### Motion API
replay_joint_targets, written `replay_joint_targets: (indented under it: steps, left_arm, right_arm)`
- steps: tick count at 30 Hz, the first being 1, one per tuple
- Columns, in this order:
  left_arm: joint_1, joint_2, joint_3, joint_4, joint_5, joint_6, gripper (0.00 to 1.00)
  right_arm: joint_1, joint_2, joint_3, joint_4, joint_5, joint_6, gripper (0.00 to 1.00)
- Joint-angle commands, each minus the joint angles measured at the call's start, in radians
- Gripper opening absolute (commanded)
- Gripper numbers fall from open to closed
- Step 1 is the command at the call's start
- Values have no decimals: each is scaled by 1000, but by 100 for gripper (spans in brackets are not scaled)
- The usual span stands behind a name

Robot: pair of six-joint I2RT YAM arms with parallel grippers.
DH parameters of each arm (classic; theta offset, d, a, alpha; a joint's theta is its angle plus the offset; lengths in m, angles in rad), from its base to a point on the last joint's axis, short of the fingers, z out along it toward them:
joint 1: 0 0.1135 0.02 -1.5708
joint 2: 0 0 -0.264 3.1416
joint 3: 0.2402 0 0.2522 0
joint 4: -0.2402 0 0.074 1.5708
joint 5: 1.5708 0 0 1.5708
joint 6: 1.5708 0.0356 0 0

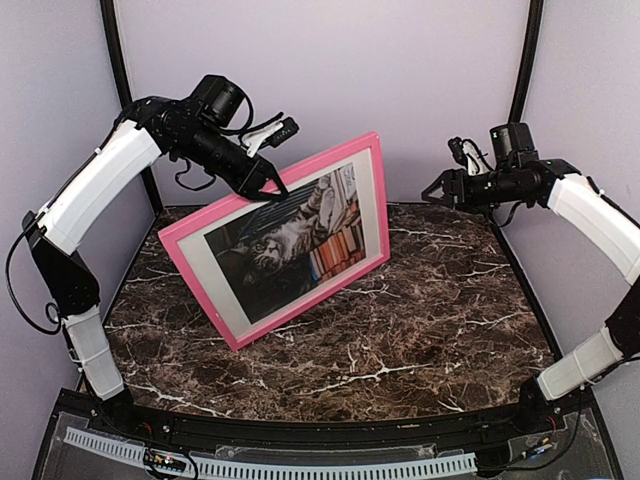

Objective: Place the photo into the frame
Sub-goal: Pass from the left arm to the right

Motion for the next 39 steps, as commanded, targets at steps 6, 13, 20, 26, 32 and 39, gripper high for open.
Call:
replay_joint_targets:
  steps: [6,13,20,26,32,39]
  left_arm:
    - [10,10,100,-42,121,146,0]
    - [9,61,164,-114,152,254,0]
    - [7,95,156,-136,177,321,4]
    - [-17,109,155,-140,180,339,7]
    - [-66,133,151,-142,129,336,7]
    - [-110,164,166,-134,46,333,8]
  right_arm:
    - [76,-60,74,48,-31,-157,78]
    - [164,-28,179,-6,33,-319,87]
    - [214,10,274,-66,24,-526,87]
    - [226,100,414,-203,29,-633,88]
    - [256,202,565,-339,24,-696,86]
    - [311,247,588,-445,29,-736,81]
